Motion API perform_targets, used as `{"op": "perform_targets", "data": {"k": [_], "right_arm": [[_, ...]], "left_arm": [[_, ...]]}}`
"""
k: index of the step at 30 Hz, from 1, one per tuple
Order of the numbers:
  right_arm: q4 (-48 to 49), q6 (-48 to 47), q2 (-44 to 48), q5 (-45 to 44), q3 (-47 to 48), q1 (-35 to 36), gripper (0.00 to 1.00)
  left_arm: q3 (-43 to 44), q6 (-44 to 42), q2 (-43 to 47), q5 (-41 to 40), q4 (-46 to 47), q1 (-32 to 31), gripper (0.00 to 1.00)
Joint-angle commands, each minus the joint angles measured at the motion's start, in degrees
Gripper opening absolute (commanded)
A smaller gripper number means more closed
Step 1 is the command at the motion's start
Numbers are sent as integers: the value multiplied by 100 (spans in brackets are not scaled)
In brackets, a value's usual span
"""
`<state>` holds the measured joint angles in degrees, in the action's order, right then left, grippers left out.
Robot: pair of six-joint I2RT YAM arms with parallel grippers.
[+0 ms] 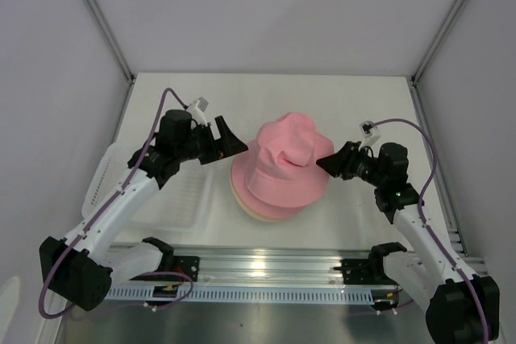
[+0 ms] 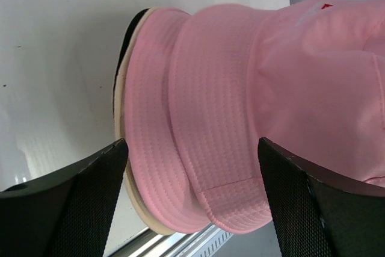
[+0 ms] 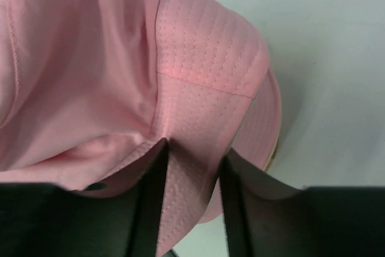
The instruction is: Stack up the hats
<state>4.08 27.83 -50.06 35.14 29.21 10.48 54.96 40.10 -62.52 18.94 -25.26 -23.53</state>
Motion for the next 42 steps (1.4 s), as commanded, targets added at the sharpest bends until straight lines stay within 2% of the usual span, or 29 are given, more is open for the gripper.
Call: {"op": "perform_targets", "data": {"k": [1,9,11,12,22,27,33,36,37,38,40,42], "right_arm": [[33,-279,-117,-393,32,7,46],[40,-270,-434,-350,384,24,52],[102,-217,-443,-349,375,68,50],[128,-226,-443,-376,366,103,50],[243,-261,-566,-499,331,270,41],[260,-261,-575,-525,331,349,32],[330,-235,-504,-631,243,428,31],[418,-165,-513,-674,190,490,30],[427,-156,-522,-701,190,499,29],[436,-156,-522,-710,190,534,29],[436,-156,-539,-745,190,551,29],[419,-164,-531,-789,199,587,28]], "left_arm": [[41,165,-32,241,442,-134,91],[15,270,-365,172,715,-187,87],[-3,454,-550,189,820,-187,79],[-20,542,-594,224,907,-187,77],[-793,1614,-621,601,2059,-135,76],[-1312,2467,-638,1103,3209,-47,70],[-1408,2766,-629,1314,3527,-55,71],[-1741,3152,-770,1516,4158,-55,70],[-1778,3249,-805,1534,4474,-55,68],[-1926,3381,-875,1603,4572,-55,62],[-1963,3426,-937,1630,4679,-55,58],[-2024,3452,-955,1639,4810,-55,50]]}}
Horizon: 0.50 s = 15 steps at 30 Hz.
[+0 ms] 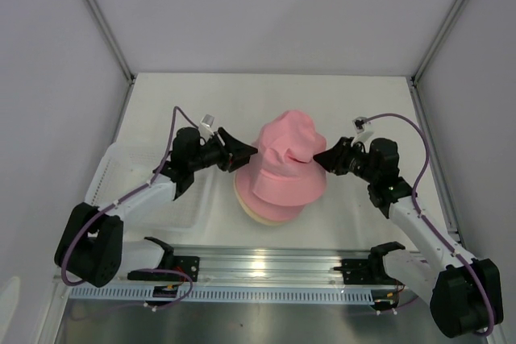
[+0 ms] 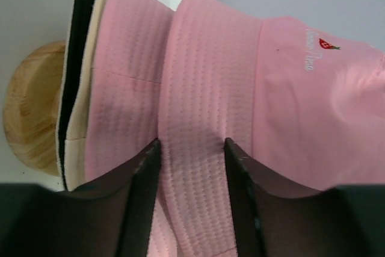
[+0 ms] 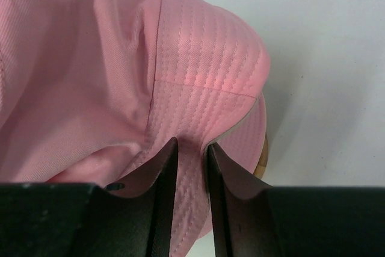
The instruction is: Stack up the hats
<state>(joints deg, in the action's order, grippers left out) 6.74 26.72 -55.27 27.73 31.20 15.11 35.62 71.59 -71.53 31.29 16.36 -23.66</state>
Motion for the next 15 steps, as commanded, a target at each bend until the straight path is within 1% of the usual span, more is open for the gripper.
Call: {"op": "perform_targets", "data": {"k": [1,2,4,5,7,8,11,13,14,15], "right_arm": [[143,-62,-2,-91,-9,132,27],[152,-44,7,-118,-17,141,26],[152,-35,24,-171,-26,167,25],[161,-44,25,-188,-26,167,24],[161,-44,33,-215,-35,193,24],[152,-44,33,-224,-35,194,24],[99,-70,33,-250,-44,211,23],[55,-105,51,-302,-61,220,22],[20,-114,68,-320,-53,220,23],[-15,-140,77,-364,-53,220,23]], "left_arm": [[-99,329,-54,404,693,-42,46],[-125,329,-54,387,763,-33,39],[-116,329,-37,369,833,-33,31],[-116,329,-19,343,869,-33,21],[-107,268,25,290,886,-33,12],[-99,250,33,290,895,-33,1],[-134,92,130,229,895,-25,1],[-134,-152,287,150,685,-7,1],[-116,-320,358,28,493,36,1],[-12,-756,454,-87,-101,46,1]]}}
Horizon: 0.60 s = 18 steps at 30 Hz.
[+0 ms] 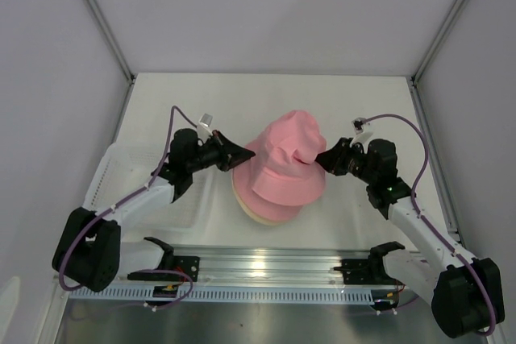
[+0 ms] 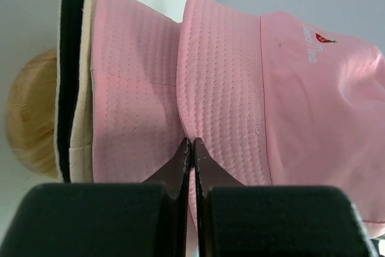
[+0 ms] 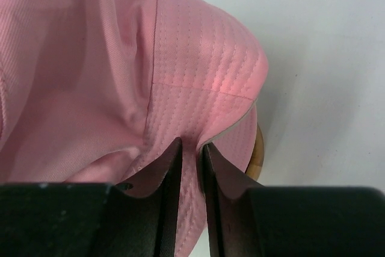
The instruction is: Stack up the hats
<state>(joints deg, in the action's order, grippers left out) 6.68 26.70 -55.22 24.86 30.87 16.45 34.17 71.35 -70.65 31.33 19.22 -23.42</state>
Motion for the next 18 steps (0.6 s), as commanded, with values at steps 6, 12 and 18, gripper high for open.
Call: {"op": "perform_targets", "data": {"k": [6,12,18], "right_arm": [[-298,-192,257,-219,33,87,22],[-237,98,407,-297,-143,113,22],[-123,143,433,-543,-494,253,22]], "left_arm": [[985,-2317,1360,-1469,-2597,30,0],[1224,-2978,1589,-2095,-3556,30,1],[767,-3022,1528,-2333,-3496,-31,1]]}}
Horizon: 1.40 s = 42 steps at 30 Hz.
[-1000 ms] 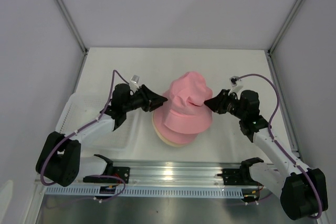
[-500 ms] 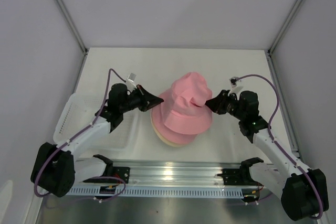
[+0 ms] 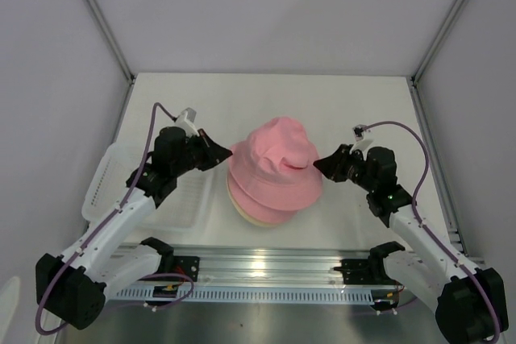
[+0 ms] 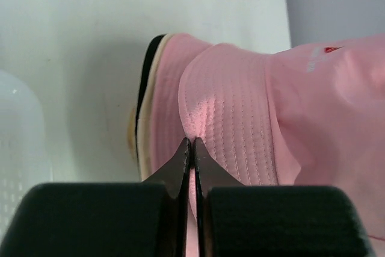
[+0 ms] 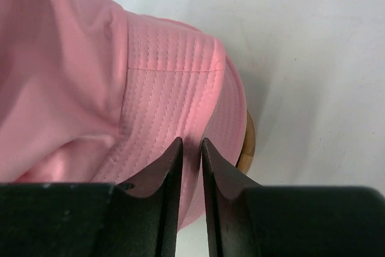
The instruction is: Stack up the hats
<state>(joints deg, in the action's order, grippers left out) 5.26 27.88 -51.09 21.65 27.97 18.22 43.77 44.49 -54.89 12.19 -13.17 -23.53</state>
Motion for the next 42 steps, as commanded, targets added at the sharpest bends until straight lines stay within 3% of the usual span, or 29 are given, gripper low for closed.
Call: {"op": "perform_targets", "data": {"k": [1,8,15,17,20,21,23,24,26,32,37,42], "right_arm": [[54,25,-15,-292,-256,111,21],[633,384,-147,-916,-941,427,14],[933,578,-182,-1831,-1136,938,6],[750,622,-182,-1883,-1013,947,9],[145,701,-51,-2129,-759,938,24],[-40,728,2,-2182,-549,938,34],[-592,912,195,-2463,-337,912,40],[-848,1017,266,-2542,-257,877,48],[-1104,1420,537,-2299,-125,702,54],[-939,2369,1469,-1857,-353,411,65],[-1176,2845,1725,-1814,-414,411,66],[-149,3775,2251,-1400,-1222,472,66]], "left_arm": [[-211,-371,-109,-454,-265,-98,1],[-27,-722,-232,-1147,-634,-775,0],[18,-845,-303,-1614,-792,-960,1],[18,-881,-241,-1623,-775,-961,1],[-9,-907,-101,-1719,-705,-961,1],[-35,-890,-83,-1763,-713,-961,1],[-140,-811,-48,-1790,-748,-978,1],[-184,-767,-22,-1799,-757,-996,1],[-377,-600,188,-1833,-687,-1118,1],[-624,-468,435,-2009,-687,-1321,1],[-703,-362,567,-2211,-705,-1610,1],[-826,-143,717,-2545,-748,-1936,1]]}}
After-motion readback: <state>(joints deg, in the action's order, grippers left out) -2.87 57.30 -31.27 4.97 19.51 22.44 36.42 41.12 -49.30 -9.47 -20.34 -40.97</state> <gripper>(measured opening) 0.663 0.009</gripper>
